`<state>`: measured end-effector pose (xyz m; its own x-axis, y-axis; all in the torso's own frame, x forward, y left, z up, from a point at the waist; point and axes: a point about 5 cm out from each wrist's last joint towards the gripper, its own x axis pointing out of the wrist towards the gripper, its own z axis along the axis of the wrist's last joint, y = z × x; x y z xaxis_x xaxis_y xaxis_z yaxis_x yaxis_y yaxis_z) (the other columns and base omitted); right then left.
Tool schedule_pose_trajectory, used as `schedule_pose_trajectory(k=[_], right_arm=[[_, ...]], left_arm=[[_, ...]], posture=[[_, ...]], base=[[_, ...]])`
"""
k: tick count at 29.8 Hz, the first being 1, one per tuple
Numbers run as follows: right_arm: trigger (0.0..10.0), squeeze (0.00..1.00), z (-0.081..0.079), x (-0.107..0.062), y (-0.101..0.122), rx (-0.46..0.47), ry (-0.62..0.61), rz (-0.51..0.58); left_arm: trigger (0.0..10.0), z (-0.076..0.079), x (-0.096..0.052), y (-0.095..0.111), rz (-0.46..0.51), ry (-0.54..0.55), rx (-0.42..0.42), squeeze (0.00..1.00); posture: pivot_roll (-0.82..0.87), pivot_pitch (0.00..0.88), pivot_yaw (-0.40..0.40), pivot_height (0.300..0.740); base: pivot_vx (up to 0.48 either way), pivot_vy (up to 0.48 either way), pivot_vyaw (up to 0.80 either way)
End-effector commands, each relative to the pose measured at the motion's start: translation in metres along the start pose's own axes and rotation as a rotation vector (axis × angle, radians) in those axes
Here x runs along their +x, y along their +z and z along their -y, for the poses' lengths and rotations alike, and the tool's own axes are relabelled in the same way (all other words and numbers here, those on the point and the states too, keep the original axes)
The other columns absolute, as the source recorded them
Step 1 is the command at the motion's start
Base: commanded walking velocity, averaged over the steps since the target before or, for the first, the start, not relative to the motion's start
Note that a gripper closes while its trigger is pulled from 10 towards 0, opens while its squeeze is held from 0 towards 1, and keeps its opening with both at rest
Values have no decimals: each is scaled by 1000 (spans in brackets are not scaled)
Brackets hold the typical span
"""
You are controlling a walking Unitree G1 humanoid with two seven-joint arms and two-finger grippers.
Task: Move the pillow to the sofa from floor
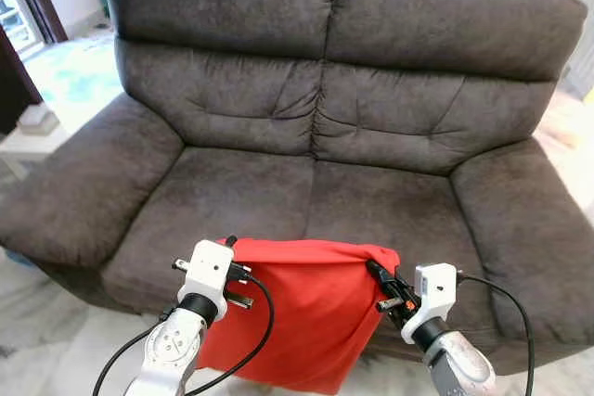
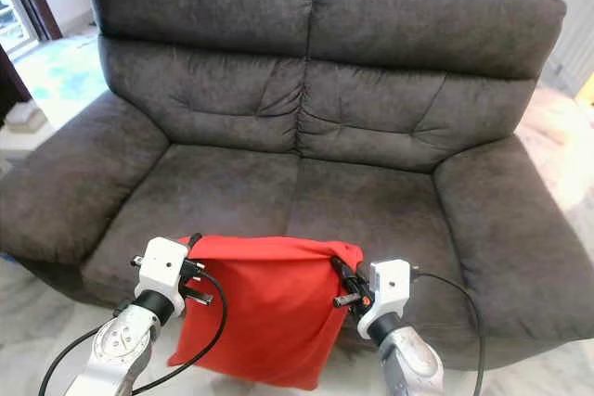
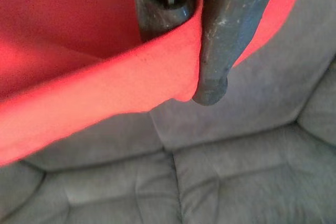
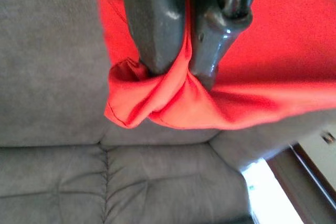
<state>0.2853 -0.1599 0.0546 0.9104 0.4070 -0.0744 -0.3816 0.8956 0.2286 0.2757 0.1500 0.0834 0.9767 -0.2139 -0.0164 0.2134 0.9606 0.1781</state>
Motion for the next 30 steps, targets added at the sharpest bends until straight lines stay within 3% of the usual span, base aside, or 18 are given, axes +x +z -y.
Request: schedule_pose_trajectory(k=[1, 4, 16, 30], right_arm=[[10000, 0, 17, -5, 12, -15, -83, 57], [10000, 0, 17, -5, 14, -37, -84, 70], [10000, 0, 20, -3, 18, -62, -114, 87], [10000, 0, 14, -4, 17, -60, -81, 94]], left_arm=[[10000, -12, 3, 18, 97, 54, 11, 0], [10000, -13, 3, 18, 96, 57, 11, 0], [10000, -18, -1, 17, 86, 91, 11, 0], [10000, -20, -3, 20, 110, 101, 0, 0]], posture=[[8, 84, 6, 740], [9, 86, 6, 740], [15, 88, 5, 740], [9, 87, 12, 740]], base=[[0, -439, -788], [0, -439, -729], [0, -392, 0], [0, 0, 0]])
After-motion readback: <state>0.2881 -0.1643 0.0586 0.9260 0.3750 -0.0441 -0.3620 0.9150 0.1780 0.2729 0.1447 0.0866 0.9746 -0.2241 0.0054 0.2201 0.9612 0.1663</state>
